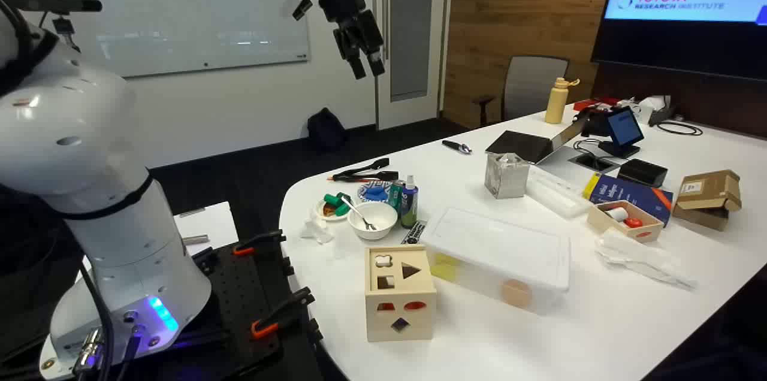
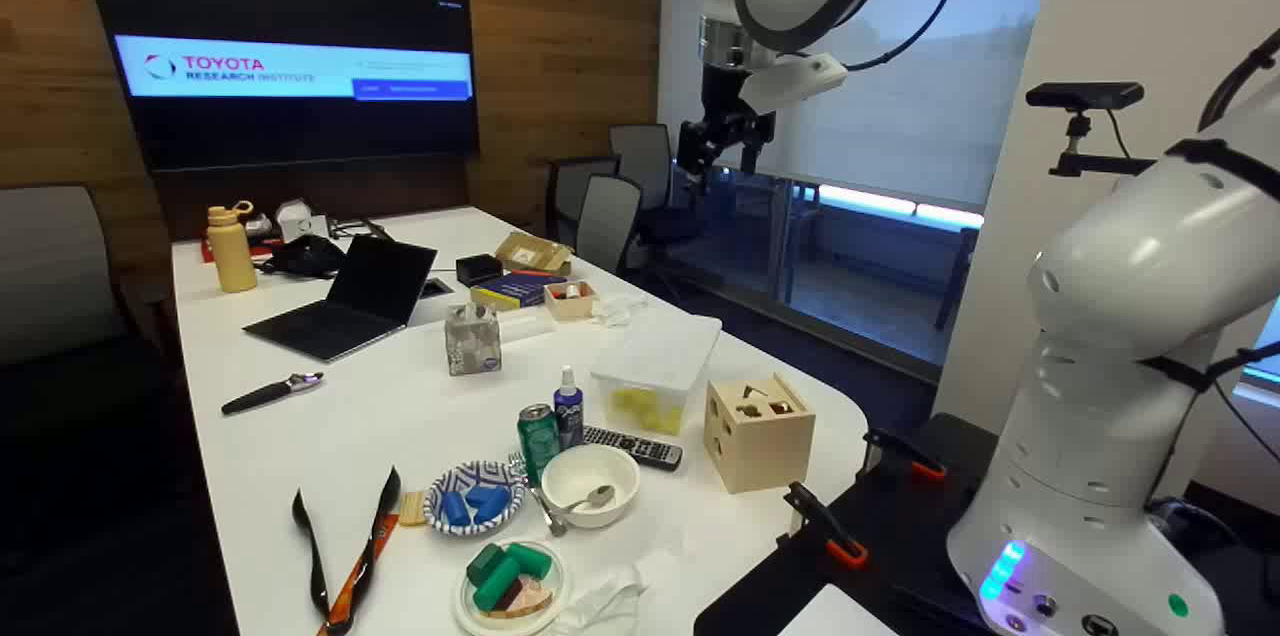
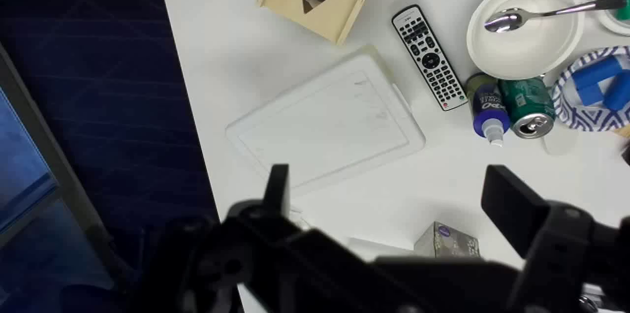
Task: Pick up the clear cap next to the white bowl and place it on the blue spray bottle
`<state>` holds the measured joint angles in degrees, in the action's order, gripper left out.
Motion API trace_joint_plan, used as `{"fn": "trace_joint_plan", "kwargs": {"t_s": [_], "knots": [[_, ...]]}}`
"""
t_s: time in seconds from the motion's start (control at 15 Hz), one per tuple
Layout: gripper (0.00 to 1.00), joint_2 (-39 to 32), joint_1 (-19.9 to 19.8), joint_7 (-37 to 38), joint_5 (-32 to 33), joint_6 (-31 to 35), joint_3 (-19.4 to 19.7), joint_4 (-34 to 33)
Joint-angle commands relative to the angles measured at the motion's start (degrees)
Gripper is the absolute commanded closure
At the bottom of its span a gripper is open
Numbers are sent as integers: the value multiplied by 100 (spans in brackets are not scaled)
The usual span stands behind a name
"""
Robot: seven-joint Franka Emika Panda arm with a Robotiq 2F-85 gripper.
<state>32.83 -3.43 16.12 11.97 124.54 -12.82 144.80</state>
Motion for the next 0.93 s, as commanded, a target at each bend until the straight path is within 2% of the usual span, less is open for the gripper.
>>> {"fn": "trace_joint_plan", "kwargs": {"t_s": [0.0, 0.2, 0.33, 0.53, 0.73, 0.87], "knots": [[0, -16, 107, 52, 66, -21, 94, -11], [0, -16, 107, 52, 66, -21, 94, -11], [0, -329, 164, 138, -30, 633, 135, 283], [0, -926, 211, 496, -131, 1803, -16, 849], [0, -1822, 147, 1204, -32, 2994, -311, 1276], [0, -2443, 104, 1742, 41, 3462, -507, 1400]]}}
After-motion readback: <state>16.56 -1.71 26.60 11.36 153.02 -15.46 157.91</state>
